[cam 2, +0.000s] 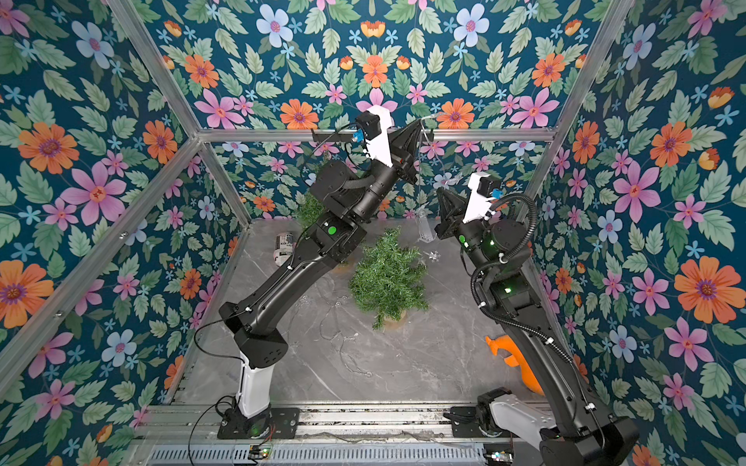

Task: Wrap string light around the christmas tree
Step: Pick up the light string from the center of the board.

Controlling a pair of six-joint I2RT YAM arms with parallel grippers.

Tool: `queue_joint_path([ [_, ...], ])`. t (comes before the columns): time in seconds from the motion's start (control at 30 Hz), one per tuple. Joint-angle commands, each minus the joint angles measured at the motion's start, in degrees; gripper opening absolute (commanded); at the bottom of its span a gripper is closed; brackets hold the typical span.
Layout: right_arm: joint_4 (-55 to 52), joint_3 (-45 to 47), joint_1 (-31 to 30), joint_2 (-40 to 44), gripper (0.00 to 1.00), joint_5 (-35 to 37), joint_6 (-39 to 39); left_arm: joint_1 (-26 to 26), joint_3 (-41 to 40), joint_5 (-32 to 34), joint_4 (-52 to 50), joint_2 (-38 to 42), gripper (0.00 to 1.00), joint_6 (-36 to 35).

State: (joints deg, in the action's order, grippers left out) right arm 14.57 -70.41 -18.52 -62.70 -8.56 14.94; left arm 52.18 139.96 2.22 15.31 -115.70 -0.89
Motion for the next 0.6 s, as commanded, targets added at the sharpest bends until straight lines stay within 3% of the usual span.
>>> queue_joint_path([
  [0.0,0.9,-0.7,-0.1,0.8,0.03,1.8,1.1,-0.1,0.6,2.8,1.5,0.5,0.00,-3.2],
  [0.1,0.8,-1.3,-0.1,1.6,0.00,1.4,2.2,-0.1,0.7,3.4,1.9,0.1,0.00,-5.0],
  [0.3,1.5,-2.6,-0.1,4.0,0.00,-6.8,6.0,-0.7,3.5,5.8,2.9,-3.3,0.00,-8.0],
  [0.57,-9.9,-5.9,-0.1,8.4,0.00,-7.0,5.0,-4.6,5.3,7.8,6.9,-7.2,0.00,-5.3],
])
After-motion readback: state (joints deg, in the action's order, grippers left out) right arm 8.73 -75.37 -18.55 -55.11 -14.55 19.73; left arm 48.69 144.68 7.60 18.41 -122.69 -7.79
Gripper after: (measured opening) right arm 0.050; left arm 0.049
